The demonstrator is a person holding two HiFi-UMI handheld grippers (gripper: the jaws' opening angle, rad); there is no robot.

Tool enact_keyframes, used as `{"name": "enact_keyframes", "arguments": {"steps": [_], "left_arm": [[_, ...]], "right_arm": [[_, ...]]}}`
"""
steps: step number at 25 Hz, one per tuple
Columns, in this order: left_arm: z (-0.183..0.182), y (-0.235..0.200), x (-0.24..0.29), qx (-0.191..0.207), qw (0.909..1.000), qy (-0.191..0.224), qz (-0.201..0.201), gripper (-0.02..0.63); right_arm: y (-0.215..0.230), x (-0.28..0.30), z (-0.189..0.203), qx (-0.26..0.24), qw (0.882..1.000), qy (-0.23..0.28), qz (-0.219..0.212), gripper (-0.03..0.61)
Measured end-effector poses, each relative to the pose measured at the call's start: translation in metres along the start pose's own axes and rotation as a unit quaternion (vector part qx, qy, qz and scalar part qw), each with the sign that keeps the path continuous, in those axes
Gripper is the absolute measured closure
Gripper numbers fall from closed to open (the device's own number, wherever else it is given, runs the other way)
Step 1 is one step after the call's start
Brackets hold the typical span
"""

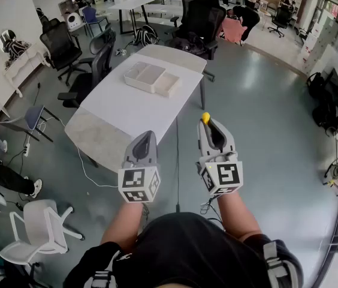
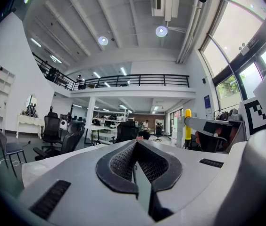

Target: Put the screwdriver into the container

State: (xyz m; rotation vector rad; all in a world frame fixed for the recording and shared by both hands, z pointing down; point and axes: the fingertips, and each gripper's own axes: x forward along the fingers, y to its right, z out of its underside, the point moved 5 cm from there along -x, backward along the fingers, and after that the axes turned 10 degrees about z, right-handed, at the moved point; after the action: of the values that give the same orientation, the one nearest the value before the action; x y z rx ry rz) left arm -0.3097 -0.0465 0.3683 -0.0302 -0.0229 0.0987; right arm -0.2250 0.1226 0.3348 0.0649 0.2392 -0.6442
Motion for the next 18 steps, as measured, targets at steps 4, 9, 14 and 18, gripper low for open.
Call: {"name": "enact_keyframes", "arguments": {"steps": [4, 9, 14, 18], "left_arm": [[0.001, 0.013, -0.001, 0.006, 1.0000, -0.003, 0.000, 0.607], [0.003, 0.020, 0.002, 0.009, 0.9999, -0.006, -0.002, 0.607], [0.003, 0.027, 0.010, 0.013, 0.9999, -0.008, -0.003, 0.607], [0.005, 0.036, 0.018, 0.015, 0.9998, -0.011, -0.002, 0.607]], "right_arm": [[0.007, -0.006, -0.001, 0.004, 1.000, 0.000, -0.005, 0.511], [0.013, -0.010, 0.000, 0.006, 1.000, 0.006, -0.005, 0.512], [0.022, -0.009, 0.005, 0.013, 1.000, -0.002, -0.010, 0.511], [0.033, -0.009, 0.008, 0.007, 1.000, -0.006, -0.008, 0.511]]}}
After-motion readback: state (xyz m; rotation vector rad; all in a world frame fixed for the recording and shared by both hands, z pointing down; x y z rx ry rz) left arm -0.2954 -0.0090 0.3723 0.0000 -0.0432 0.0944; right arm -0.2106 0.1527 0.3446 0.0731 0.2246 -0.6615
